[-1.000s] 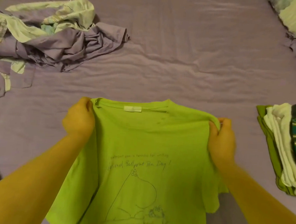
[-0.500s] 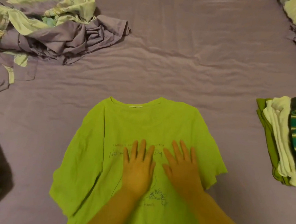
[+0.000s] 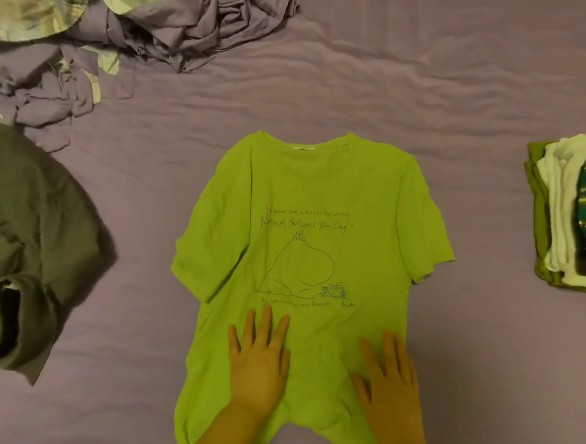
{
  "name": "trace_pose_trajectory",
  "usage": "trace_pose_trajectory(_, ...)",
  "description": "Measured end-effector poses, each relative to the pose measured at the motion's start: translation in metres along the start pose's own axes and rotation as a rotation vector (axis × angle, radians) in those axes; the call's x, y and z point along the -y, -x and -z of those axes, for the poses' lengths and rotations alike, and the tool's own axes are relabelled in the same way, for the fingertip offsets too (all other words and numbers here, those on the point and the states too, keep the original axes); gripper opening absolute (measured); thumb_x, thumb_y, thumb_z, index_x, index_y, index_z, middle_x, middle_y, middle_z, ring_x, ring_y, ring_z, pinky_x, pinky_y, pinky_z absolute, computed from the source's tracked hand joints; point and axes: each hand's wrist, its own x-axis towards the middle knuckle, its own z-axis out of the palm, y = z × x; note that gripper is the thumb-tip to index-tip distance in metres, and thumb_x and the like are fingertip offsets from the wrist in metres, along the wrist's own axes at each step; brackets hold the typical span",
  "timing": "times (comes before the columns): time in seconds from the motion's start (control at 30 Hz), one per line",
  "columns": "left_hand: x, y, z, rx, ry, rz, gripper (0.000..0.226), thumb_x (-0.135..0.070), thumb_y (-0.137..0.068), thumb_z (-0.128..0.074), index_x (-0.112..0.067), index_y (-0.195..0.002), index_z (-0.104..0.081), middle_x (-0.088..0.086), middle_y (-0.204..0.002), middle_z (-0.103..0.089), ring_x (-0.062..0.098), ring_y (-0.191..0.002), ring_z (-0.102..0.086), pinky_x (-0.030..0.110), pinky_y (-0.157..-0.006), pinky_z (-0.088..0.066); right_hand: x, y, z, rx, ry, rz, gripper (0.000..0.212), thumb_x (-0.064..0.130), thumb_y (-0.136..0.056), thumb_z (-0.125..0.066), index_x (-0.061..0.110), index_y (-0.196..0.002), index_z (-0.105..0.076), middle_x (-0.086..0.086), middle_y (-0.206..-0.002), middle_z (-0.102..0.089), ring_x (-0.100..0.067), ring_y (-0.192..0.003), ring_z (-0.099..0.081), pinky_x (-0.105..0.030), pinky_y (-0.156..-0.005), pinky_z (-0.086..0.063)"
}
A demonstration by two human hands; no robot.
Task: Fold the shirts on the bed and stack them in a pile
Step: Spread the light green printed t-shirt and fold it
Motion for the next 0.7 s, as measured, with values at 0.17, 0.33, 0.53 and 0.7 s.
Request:
trace_pose_trajectory(0.17,0.011,0.036,-0.012,0.118,0.166,0.3,0.074,-0.058,-0.091,-0.041,-0.032,-0.15,-0.006,0.014,-0.159,-0.002,0.037,-0.145,-0.003,0.059,-0.11,-0.021,0.02,0.021,-0.001,0.149,-0.067,-0.199,0.065,0.026,-0.072,-0.078,0.014,-0.13,-0.052,-0.036,-0.129,-0.046,-0.053,-0.095,-0.06,-0.054,-0.068,-0.054)
trace_pose_trajectory(0.33,0.005,0.058,-0.007,0.116,0.19,0.272,0.073,-0.058,-0.092,-0.039,-0.032,-0.15,-0.003,0.008,-0.159,0.008,0.031,-0.146,0.004,0.051,-0.114,-0.014,0.04,0.041,-0.003,0.158,-0.151,-0.182,0.081,0.011,-0.076,-0.073,0.019,-0.143,-0.028,-0.029,-0.136,-0.043,-0.046,-0.09,-0.061,-0.046,-0.067,-0.054)
trace_pose_trajectory(0.53,0.042,0.076,-0.011,-0.259,0.614,0.632,0.084,-0.039,-0.081,-0.069,-0.002,-0.145,-0.029,0.029,-0.148,-0.026,0.043,-0.135,-0.028,0.053,-0.107,-0.025,0.046,0.07,0.009,0.005,-0.56,-0.462,0.08,0.016,-0.088,-0.061,0.023,-0.15,-0.01,-0.017,-0.141,-0.045,-0.043,-0.113,-0.053,-0.047,-0.089,-0.043)
trace_pose_trajectory(0.7,0.055,0.085,-0.022,-0.229,0.935,0.726,0.069,-0.022,-0.082,-0.072,0.005,-0.135,-0.038,0.026,-0.131,-0.049,0.042,-0.119,-0.048,0.048,-0.097,-0.04,0.062,0.082,0.006,0.043,-0.784,-0.441,0.089,0.008,-0.082,-0.068,0.017,-0.15,-0.011,-0.009,-0.146,-0.039,-0.032,-0.125,-0.046,-0.037,-0.097,-0.039)
